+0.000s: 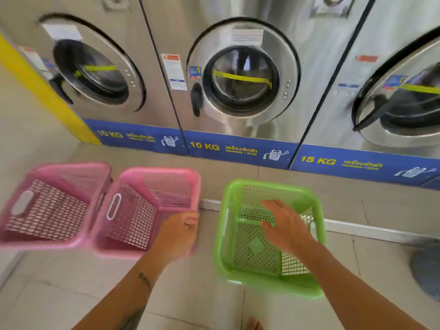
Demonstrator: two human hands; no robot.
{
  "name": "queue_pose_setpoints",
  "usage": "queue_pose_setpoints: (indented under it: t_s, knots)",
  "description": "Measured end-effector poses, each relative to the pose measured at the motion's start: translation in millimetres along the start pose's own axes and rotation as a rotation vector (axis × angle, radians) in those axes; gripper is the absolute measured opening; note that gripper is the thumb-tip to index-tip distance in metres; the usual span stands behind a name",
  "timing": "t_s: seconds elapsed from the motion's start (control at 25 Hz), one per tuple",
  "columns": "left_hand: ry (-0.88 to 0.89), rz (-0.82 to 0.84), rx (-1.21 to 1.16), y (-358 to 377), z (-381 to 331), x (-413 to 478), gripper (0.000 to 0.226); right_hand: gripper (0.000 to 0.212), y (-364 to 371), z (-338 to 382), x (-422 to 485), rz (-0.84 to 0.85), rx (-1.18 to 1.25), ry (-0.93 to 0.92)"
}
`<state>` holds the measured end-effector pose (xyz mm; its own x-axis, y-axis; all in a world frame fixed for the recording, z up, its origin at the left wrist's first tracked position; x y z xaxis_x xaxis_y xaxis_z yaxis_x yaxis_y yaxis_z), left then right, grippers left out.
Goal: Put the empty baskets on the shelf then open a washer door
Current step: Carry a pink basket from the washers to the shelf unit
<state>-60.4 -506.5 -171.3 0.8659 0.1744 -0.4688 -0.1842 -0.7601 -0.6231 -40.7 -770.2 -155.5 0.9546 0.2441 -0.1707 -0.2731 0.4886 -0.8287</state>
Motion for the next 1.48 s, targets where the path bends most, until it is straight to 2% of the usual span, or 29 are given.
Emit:
queue_pose_setpoints:
  t_s: [0.24, 0.32, 0.52, 0.68, 0.88, 1.08, 1.24, 1.48]
  knots:
    - [-0.009, -0.204, -0.030, -169.5, 68.8, -54.0, 0.027, 0.049, 29.1, 188.2, 35.9, -0.002, 0.016, -0.229]
    - [-0.031, -0.230, -0.083, -223.1, 113.2, -67.3, 0.023, 0.057, 58.3, 252.9, 50.5, 0.012, 0.001, -0.296]
    - [-0.039, -0.258, -0.130, -328.8, 215.1, -88.8, 0.022, 0.057, 127.9, 391.3, 65.2, 0.059, -0.049, -0.332]
    - [-0.076, -0.278, -0.113, -383.1, 269.3, -92.7, 0.024, 0.057, 169.2, 463.8, 61.0, 0.155, -0.036, -0.310]
    - [-0.135, -0.297, -0.166, -427.2, 314.2, -69.7, 0.038, 0.053, 203.5, 509.9, 76.9, 0.214, -0.058, -0.287]
    - [-0.123, -0.265, -0.091, -447.8, 325.9, -26.7, 0.034, 0.041, 236.4, 520.7, 114.7, 0.250, -0.051, -0.223]
    - [-0.133, -0.238, 0.016, -457.4, 337.0, 18.1, 0.037, 0.054, 273.1, 526.9, 159.4, 0.293, -0.001, -0.182]
    - [-0.170, -0.249, 0.150, -476.8, 365.4, 95.2, 0.045, 0.058, 333.3, 538.6, 227.7, 0.383, -0.002, -0.153]
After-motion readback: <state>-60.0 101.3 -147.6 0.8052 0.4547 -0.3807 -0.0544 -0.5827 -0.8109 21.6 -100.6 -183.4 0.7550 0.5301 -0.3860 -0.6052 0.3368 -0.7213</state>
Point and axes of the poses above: each hand's wrist, its own x-axis towards the middle knuckle, its own y-axis out of the palm, z = x × y, the point moved 10 cm from there along x, towards the middle knuckle, and after that the axes turned 8 degrees about -y, right-handed, at the moved point
